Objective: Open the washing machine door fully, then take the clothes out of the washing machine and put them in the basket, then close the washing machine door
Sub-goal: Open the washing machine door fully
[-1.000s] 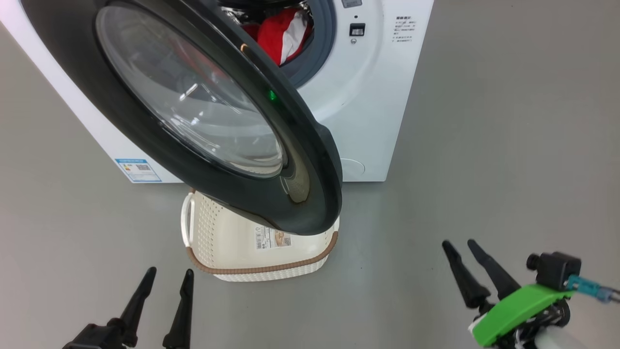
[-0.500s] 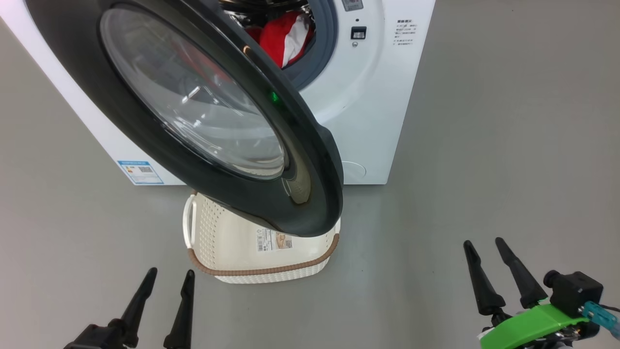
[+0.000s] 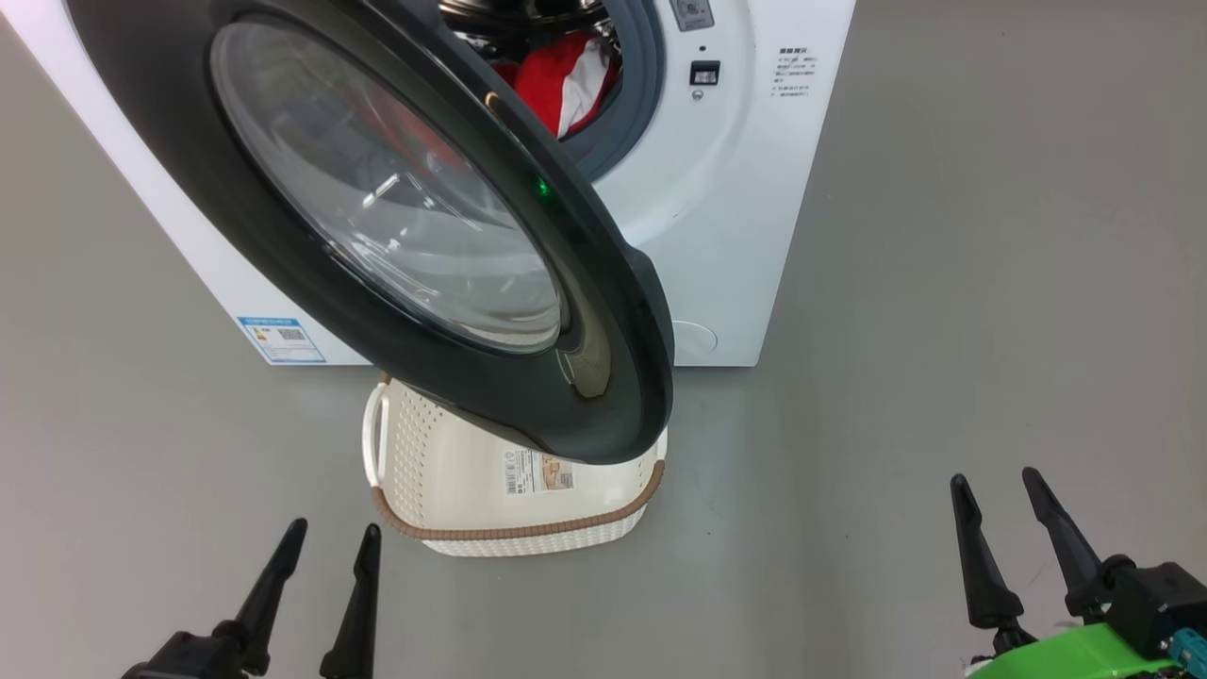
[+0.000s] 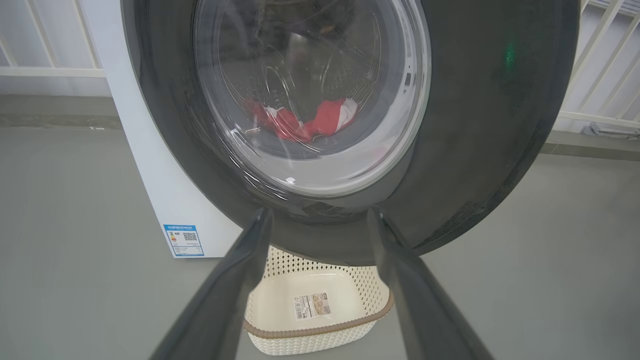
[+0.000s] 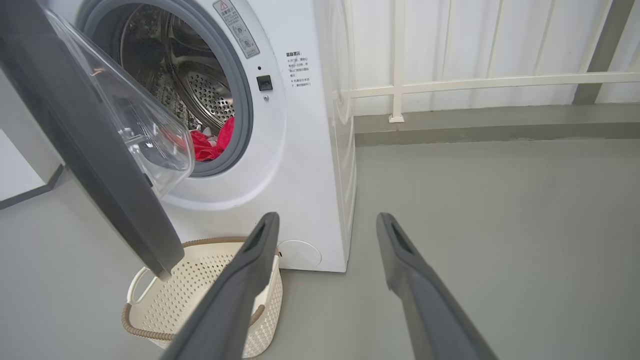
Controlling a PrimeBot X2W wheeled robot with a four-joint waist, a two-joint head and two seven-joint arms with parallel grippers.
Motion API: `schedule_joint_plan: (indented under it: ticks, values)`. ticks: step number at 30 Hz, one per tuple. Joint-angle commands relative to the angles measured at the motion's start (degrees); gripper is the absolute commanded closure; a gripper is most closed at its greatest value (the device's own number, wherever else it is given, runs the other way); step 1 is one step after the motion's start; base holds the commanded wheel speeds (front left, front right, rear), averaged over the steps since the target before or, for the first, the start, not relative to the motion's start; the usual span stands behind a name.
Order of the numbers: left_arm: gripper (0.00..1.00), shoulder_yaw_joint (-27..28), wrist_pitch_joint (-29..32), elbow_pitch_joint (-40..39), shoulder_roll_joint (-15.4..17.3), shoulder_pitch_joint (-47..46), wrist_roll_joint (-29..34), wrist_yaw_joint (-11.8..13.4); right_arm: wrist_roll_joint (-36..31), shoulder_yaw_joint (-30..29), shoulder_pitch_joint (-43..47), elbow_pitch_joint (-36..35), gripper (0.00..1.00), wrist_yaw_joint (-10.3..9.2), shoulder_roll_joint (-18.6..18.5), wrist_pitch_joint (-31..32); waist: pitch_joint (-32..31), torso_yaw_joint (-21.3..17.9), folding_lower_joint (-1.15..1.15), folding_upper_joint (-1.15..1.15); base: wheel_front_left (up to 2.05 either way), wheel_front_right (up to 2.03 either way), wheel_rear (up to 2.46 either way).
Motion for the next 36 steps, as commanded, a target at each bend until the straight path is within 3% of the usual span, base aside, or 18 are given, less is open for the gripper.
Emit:
schedule_joint_plan:
  ticks: [1, 12, 15, 16, 17, 18, 19, 27, 32, 36]
  values:
    - [0.00, 1.9, -0.7, -1.6, 0.5, 0.0, 0.4, -0.3, -0.7, 1.0, -0.4, -1.3, 0.00, 0.43, -0.3, -0.5, 0.0, 0.0, 0.00, 0.00, 0.00, 0.00, 0.00]
    - [0.00, 1.9, -0.7, -1.5, 0.5, -0.2, 0.3, -0.3, -1.0, 1.5, -0.9, -0.9, 0.00, 0.43, 0.0, -0.5, 0.3, 0.0, 0.00, 0.00, 0.00, 0.00, 0.00]
    - [0.00, 1.9, -0.7, -1.5, 0.4, -0.3, 0.4, -0.3, 3.3, 3.4, -1.8, -1.2, 0.00, 0.43, 0.0, -0.5, 0.4, 0.1, 0.00, 0.00, 0.00, 0.00, 0.00]
    - [0.00, 1.9, -0.7, -1.5, 0.4, -0.3, 0.3, -0.3, 4.3, 4.0, -2.3, -1.6, 0.35, 0.43, 0.0, -0.5, 0.4, 0.2, 0.00, 0.00, 0.00, 0.00, 0.00]
    - [0.00, 1.9, -0.7, -1.5, 0.4, -0.3, 0.3, -0.3, 4.3, 4.0, -2.3, -1.6, 0.35, 0.43, 0.0, -0.5, 0.4, 0.2, 0.00, 0.00, 0.00, 0.00, 0.00]
    - [0.00, 1.9, -0.7, -1.5, 0.3, -0.4, 0.3, -0.3, 6.0, 4.8, -2.9, -1.7, 0.75, 0.43, 0.0, -0.5, 0.4, 0.2, 0.00, 0.00, 0.00, 0.00, 0.00]
    - [0.00, 1.8, -0.7, -1.5, 0.3, -0.4, 0.3, -0.3, 7.8, 5.5, -3.8, -2.0, 1.00, 0.43, 0.0, -0.5, 0.5, 0.2, 0.00, 0.00, 0.00, 0.00, 0.00]
    - [0.00, 0.9, -0.7, -1.3, 0.0, -0.9, 0.0, -0.3, 23.9, 10.0, -13.8, -4.4, 1.00, 0.43, -0.2, -0.5, 1.1, 0.9, 0.00, 0.00, 0.00, 0.00, 0.00]
    - [0.00, 0.1, -0.7, -1.1, -0.1, -1.4, -0.2, -0.3, 35.1, 14.7, -21.1, -2.3, 1.00, 0.43, -2.8, -0.5, 1.4, 2.0, 0.00, 0.00, 0.00, 0.00, 0.00]
    - [0.00, -0.8, -0.7, -0.6, 0.1, -1.9, -0.7, -0.3, 45.1, 20.9, -25.9, 0.2, 1.00, 0.43, -7.1, -0.5, 1.8, 3.6, 0.00, 0.00, 0.00, 0.00, 0.00]
